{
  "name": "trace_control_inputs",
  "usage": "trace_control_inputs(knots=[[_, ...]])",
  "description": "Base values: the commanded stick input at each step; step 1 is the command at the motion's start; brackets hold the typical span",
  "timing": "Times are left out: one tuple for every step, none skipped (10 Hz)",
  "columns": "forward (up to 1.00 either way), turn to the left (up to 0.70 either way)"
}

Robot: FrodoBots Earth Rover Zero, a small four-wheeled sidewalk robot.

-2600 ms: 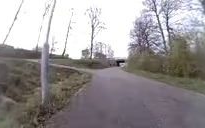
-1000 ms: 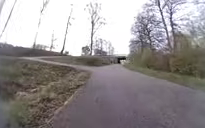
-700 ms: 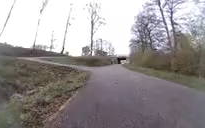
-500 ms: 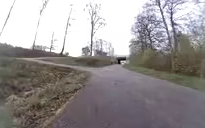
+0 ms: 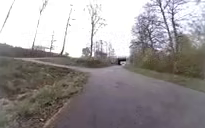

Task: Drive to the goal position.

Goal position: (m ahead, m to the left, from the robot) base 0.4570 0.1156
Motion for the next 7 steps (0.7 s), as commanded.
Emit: trace_control_inputs(knots=[[0.70,0.00],[0.70,0.00],[0.70,0.00],[0.70,0.00],[0.70,0.00],[0.70,0.00],[0.70,0.00]])
